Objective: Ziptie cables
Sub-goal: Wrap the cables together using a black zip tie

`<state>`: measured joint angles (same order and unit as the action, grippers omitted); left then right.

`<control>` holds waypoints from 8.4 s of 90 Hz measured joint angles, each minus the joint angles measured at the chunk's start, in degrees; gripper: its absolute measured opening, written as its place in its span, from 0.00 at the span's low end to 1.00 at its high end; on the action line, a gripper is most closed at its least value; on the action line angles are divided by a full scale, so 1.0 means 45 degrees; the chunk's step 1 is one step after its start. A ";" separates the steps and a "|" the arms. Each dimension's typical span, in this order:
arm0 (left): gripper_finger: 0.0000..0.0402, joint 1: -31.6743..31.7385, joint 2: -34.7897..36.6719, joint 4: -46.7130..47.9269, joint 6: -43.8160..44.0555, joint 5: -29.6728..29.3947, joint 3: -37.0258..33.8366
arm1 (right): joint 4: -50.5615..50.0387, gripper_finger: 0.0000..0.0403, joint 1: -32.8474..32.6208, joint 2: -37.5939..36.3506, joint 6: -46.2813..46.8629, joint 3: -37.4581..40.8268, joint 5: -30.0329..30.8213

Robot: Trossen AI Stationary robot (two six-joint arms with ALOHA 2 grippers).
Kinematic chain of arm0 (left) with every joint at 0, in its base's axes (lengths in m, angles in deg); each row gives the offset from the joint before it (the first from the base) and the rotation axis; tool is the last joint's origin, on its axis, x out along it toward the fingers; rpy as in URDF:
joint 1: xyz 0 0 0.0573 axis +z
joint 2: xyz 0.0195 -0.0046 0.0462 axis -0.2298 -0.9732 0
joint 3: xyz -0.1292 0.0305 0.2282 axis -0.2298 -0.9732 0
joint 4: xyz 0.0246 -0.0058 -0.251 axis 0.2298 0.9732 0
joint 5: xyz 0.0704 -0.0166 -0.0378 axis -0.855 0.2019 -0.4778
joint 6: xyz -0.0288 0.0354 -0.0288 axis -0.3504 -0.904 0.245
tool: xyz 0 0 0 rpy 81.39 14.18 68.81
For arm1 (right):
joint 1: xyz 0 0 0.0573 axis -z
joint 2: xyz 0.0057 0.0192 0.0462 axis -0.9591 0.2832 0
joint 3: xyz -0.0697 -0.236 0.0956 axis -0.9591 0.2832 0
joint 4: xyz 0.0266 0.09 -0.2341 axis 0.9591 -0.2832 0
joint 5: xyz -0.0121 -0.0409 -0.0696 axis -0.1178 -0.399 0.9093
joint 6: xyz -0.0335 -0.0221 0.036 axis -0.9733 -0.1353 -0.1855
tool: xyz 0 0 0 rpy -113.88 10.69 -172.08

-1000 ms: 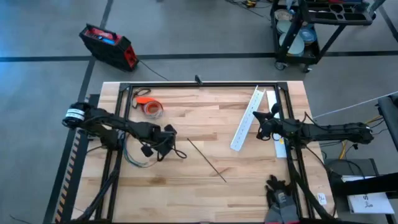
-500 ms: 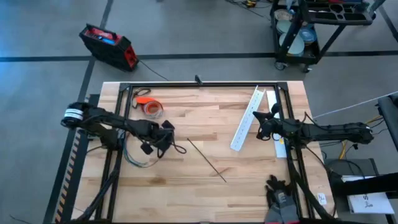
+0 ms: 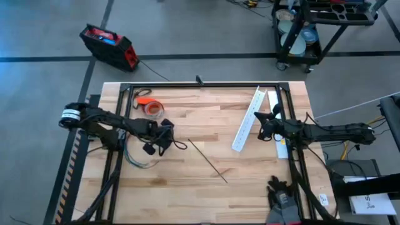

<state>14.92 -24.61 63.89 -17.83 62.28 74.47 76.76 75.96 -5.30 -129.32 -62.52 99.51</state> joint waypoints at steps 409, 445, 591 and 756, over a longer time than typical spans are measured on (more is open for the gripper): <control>0.05 -0.5747 -0.2632 -0.5500 1.3262 -0.4852 0.2703 | 0.6706 0.02 -0.2199 0.3928 0.8788 -0.0966 -0.4007; 0.04 -0.5640 0.0071 -0.4986 1.1689 -0.5184 0.2237 | 0.6649 0.09 -0.2733 1.2362 0.7260 -0.6546 -0.5696; 0.29 -0.5803 0.2968 -0.3058 1.0322 -0.5281 0.2232 | -0.4035 0.01 -0.2728 1.9617 0.5545 -1.7398 -0.4979; 0.31 -0.5579 0.1000 -2.3548 0.3196 -0.1486 -0.2982 | 0.7407 0.02 -0.2728 1.8773 0.6960 -1.3653 -0.7995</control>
<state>-10.19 -20.11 -42.08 -3.45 55.60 61.05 110.09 63.68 79.18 -98.00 -123.96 63.53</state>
